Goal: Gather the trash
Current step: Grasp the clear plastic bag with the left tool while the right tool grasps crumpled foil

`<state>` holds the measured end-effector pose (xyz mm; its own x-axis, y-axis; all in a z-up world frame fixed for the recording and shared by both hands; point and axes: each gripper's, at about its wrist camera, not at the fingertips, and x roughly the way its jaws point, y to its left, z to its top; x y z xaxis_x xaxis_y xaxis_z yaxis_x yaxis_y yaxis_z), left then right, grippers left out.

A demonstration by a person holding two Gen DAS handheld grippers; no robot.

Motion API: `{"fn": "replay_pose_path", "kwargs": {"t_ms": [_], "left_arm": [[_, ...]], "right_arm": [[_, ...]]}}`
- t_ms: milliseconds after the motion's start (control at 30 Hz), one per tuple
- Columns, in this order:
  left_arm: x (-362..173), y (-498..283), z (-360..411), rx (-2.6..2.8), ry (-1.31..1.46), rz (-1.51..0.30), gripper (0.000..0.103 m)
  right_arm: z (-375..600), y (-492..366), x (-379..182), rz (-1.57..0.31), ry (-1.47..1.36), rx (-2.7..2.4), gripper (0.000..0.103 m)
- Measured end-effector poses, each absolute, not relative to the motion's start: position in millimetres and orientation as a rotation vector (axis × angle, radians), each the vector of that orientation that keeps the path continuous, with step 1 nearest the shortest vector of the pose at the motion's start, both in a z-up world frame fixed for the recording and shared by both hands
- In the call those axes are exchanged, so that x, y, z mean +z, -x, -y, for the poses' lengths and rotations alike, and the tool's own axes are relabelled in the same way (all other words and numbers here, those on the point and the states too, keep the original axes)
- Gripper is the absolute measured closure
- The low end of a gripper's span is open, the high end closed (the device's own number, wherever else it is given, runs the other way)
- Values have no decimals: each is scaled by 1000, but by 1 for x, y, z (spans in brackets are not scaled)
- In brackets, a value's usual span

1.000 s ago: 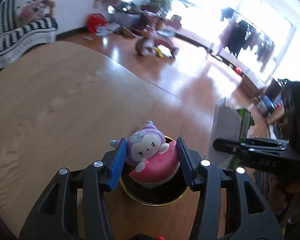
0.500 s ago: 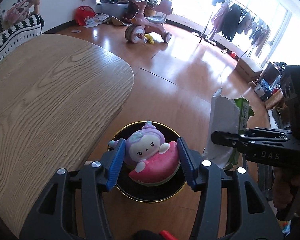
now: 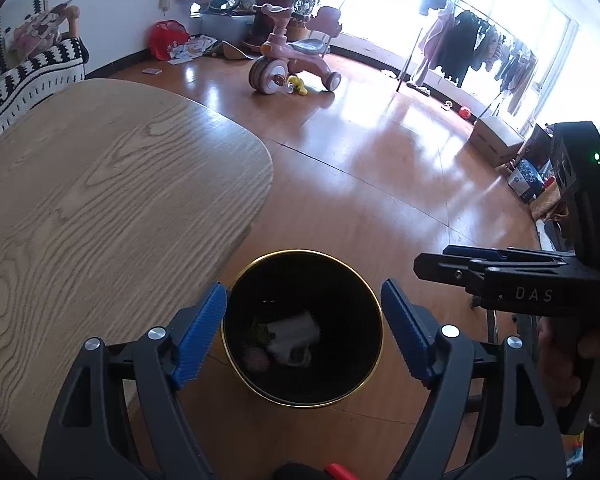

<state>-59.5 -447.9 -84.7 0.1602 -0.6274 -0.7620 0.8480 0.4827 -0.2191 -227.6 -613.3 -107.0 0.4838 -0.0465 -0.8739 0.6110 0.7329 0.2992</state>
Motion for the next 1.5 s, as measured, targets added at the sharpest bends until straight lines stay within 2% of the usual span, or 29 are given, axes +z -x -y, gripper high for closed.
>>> {"fn": "replay_pose_path", "kwargs": {"t_ms": [300, 633, 933, 1067, 1167, 1367, 1500], "left_arm": [[-44, 31, 374, -962, -254, -816, 16], [4, -42, 164, -585, -49, -733, 13], [-8, -93, -39, -190, 176, -749, 13], [-28, -98, -62, -192, 192, -796, 13], [-37, -107, -48, -244, 126, -816, 13], [-61, -134, -22, -289, 83, -862, 13], [-73, -145, -14, -287, 71, -884, 13]], "right_arm": [[585, 194, -82, -961, -609, -373, 40], [441, 67, -48, -936, -521, -61, 39], [254, -20, -51, -940, -374, 287, 38], [184, -34, -64, -940, -219, 420, 38], [150, -38, -77, -944, -128, 479, 36], [113, -45, -98, -969, -17, 512, 30], [104, -44, -102, -962, -11, 526, 29]]}}
